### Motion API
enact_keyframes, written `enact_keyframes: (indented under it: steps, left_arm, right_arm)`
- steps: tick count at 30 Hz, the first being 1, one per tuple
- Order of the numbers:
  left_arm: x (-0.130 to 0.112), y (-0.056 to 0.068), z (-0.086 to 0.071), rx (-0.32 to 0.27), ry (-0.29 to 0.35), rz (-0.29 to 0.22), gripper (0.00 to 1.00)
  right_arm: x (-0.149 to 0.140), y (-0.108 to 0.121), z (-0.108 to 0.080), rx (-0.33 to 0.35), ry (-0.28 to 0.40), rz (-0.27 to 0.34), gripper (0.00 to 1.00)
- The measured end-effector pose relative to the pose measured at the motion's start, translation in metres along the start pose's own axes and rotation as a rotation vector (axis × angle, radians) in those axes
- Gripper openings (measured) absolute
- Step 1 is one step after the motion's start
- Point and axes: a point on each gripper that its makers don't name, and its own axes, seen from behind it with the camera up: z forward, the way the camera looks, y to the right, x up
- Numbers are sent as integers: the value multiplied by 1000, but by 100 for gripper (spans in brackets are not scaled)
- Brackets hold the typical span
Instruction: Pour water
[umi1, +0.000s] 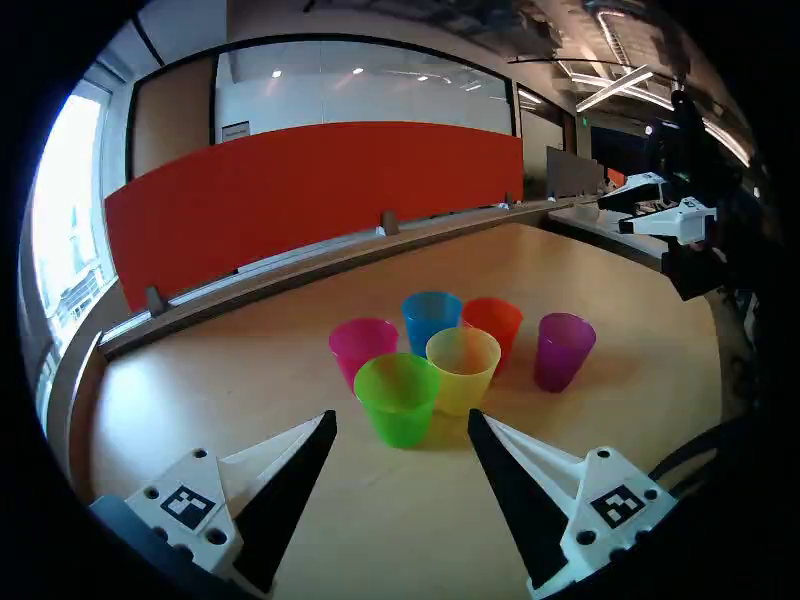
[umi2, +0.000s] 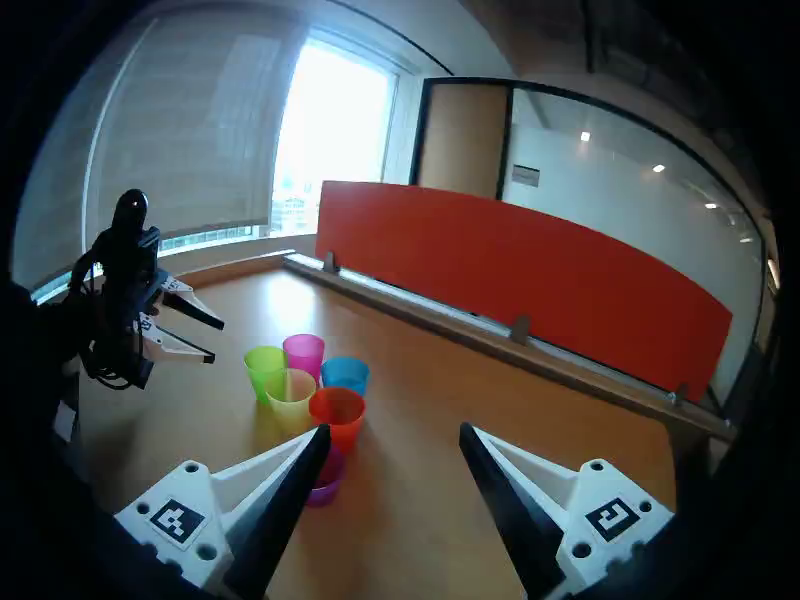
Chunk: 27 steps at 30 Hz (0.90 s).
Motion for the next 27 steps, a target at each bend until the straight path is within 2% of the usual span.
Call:
enact_keyframes:
  steps: [9,21,27]
  left_arm:
    - [-5,-4,23,-36,-58,35,97]
    - [-18,-4,54,-82,-123,38,98]
    - [-17,-3,67,-96,-144,58,98]
  right_arm:
    - [9,-7,26,51,-29,-42,100]
    - [20,-11,67,111,-60,-72,100]
    - [22,-14,86,152,-79,-87,100]
